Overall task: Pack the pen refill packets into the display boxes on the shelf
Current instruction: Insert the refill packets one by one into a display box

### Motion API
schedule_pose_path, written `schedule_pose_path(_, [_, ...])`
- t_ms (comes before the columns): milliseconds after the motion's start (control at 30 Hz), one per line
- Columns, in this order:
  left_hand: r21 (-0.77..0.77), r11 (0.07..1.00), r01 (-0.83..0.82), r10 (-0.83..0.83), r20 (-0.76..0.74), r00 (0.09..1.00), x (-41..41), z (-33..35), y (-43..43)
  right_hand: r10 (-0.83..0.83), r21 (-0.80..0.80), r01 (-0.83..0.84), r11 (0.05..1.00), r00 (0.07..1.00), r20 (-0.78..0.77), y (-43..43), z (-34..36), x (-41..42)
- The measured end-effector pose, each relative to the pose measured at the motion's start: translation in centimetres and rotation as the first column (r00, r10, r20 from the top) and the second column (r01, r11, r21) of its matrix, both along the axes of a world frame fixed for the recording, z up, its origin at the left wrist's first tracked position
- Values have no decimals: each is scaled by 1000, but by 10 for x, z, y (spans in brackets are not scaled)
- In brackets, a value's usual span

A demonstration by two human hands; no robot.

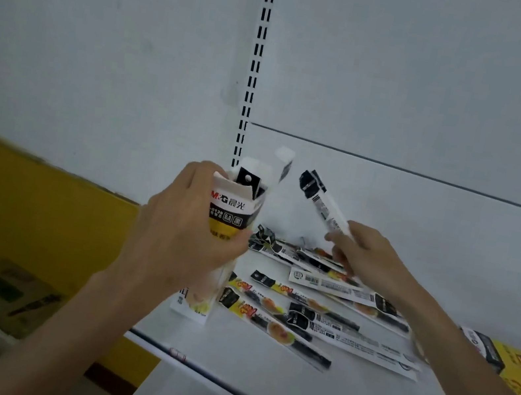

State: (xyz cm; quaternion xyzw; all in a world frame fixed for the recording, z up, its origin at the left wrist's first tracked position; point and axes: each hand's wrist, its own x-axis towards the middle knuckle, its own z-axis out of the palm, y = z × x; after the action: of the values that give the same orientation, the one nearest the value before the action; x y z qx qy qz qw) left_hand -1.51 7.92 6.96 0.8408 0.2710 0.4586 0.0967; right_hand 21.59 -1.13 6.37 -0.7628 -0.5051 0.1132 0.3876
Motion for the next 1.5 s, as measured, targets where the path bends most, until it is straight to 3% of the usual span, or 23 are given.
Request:
schedule_pose_path(100, [-160, 959, 233, -236, 4, 972, -5, 6, -2, -2, 258, 24, 966, 996, -85, -6, 35, -10])
schedule_pose_path(200, [-47, 939, 342, -345, -135, 929, -12, 12, -4, 16, 444, -6, 896, 1000, -19, -14, 71, -26])
schedule_pose_path(367, [84, 927, 365, -333, -263, 906, -18, 16, -12, 403, 635, -277, 721, 913, -60, -33, 97, -55])
schedule_pose_path(533, [123, 935, 333, -296, -244, 923, -20, 4, -18, 569, 610, -475, 634, 821, 47, -38, 79, -59])
schedule_pose_path(733, [123, 952, 280, -253, -196, 947, -17, -8, -20, 569, 610, -465, 642, 822, 29, -37, 62, -55])
schedule_pose_path(1000, [73, 924, 375, -354, -206, 912, -16, -10, -17, 578, 508, -505, 697, 816, 18, -51, 54, -59])
schedule_pose_path(1267, [154, 897, 415, -400, -121, 908, -10, -14, -12, 462, 362, -495, 790, 868, 180, -29, 36, -76])
schedule_pose_path(1433, [115, 886, 449, -458, 65, 887, -13, -18, -8, 544, 484, -511, 711, 835, 82, -29, 45, -81])
schedule_pose_path(1500, [82, 872, 483, -490, 128, 862, -15, -17, -7, 515, 470, -476, 743, 856, 52, -28, 46, -79])
